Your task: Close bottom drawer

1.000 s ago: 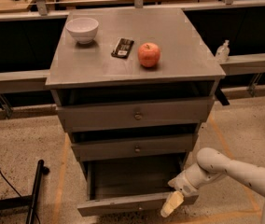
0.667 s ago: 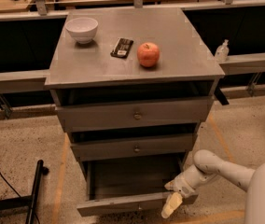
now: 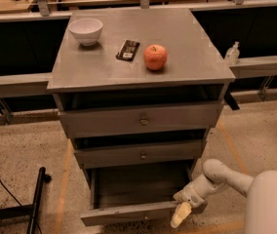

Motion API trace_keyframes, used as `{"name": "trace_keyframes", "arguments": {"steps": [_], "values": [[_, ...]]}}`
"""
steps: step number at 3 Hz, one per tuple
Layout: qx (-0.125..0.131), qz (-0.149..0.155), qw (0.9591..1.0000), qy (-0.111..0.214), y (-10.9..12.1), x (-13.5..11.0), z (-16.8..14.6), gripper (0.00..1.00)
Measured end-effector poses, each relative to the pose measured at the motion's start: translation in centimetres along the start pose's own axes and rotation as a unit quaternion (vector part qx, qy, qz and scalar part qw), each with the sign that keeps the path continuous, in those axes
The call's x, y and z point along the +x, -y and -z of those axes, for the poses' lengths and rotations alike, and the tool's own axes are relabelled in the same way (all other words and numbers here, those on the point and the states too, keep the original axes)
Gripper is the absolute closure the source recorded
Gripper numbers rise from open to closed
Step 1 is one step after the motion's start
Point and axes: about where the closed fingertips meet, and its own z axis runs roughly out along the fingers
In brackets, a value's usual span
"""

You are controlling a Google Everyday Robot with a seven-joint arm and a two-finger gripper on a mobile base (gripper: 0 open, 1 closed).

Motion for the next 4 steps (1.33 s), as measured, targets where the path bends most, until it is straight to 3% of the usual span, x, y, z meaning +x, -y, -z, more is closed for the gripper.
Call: {"name": "trace_keyframes", "arguments": {"steps": [3, 4], "values": [[-0.014, -0.004, 0.9999, -0.003, 0.3, 0.3, -0.8, 0.0], [-0.002, -0.007, 0.9998, 0.018, -0.2, 1.3, 0.1, 0.15]]}}
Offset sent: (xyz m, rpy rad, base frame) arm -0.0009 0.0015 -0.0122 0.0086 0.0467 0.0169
